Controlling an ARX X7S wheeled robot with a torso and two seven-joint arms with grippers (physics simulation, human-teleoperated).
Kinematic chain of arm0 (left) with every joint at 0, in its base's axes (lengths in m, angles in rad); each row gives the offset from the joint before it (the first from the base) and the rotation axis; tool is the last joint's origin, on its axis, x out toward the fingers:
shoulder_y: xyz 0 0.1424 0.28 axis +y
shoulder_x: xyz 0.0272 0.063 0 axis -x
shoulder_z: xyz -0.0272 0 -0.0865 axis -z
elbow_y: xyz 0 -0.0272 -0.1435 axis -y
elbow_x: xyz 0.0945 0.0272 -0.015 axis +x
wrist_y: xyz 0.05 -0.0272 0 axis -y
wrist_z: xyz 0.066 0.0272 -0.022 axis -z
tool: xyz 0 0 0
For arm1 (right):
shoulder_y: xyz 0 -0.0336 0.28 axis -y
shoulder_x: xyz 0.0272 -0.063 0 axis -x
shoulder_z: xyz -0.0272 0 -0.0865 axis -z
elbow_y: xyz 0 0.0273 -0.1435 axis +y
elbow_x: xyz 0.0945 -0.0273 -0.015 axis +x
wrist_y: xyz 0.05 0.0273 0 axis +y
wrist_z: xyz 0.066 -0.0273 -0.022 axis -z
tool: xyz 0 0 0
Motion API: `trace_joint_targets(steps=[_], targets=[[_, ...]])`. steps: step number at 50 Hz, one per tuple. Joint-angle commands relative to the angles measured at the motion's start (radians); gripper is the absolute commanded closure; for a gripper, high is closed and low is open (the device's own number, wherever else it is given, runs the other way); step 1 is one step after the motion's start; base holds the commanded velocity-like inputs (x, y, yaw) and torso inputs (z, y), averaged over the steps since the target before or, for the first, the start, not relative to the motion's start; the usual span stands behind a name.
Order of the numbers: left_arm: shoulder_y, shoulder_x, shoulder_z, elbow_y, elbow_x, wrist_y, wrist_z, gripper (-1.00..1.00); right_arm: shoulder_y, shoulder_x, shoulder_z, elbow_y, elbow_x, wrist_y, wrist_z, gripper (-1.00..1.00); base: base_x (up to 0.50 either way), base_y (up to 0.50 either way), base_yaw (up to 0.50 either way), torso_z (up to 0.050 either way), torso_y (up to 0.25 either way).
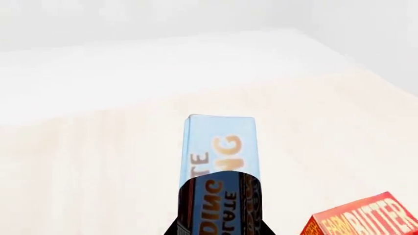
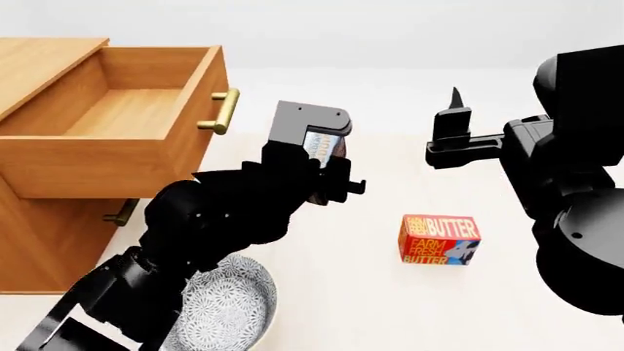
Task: Put the chocolate pudding in the top drawer of the cabinet and close it.
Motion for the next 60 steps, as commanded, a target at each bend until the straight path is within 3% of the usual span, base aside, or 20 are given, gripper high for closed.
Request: trace_joint_targets(steps=[1, 13, 23, 33, 60], targets=[[-0.066, -0.044, -0.054, 0.192, -0.105, -0.077, -0.091, 1.00, 0.009, 0.004, 0.007, -0.010, 0.027, 0.007, 0.019, -1.00, 0.00, 0.00, 0.00, 0.000, 0.000], [-0.260, -0.097, -0.167, 0.287, -0.231, -0.157, -0.198, 1.00, 0.021, 0.011, 0.020, -0.024, 0.063, 0.013, 0.041, -1.00, 0.00, 0.00, 0.00, 0.000, 0.000], [-0.424, -0.152, -0.207, 0.208, -0.201, -0.179, -0.219, 1.00, 0.023, 0.020, 0.030, -0.034, 0.087, 0.015, 0.058, -1.00, 0.00, 0.00, 0.00, 0.000, 0.000], [-0.551, -0.206, -0.182, 0.054, -0.112, -0.192, -0.161, 1.00, 0.011, 0.027, 0.034, -0.040, 0.085, 0.004, 0.055, -1.00, 0.00, 0.00, 0.00, 0.000, 0.000], [-0.594, -0.275, -0.046, -0.218, 0.116, -0.120, -0.043, 1.00, -0.024, 0.045, 0.042, -0.048, 0.068, -0.025, 0.041, -1.00, 0.00, 0.00, 0.00, 0.000, 0.000]])
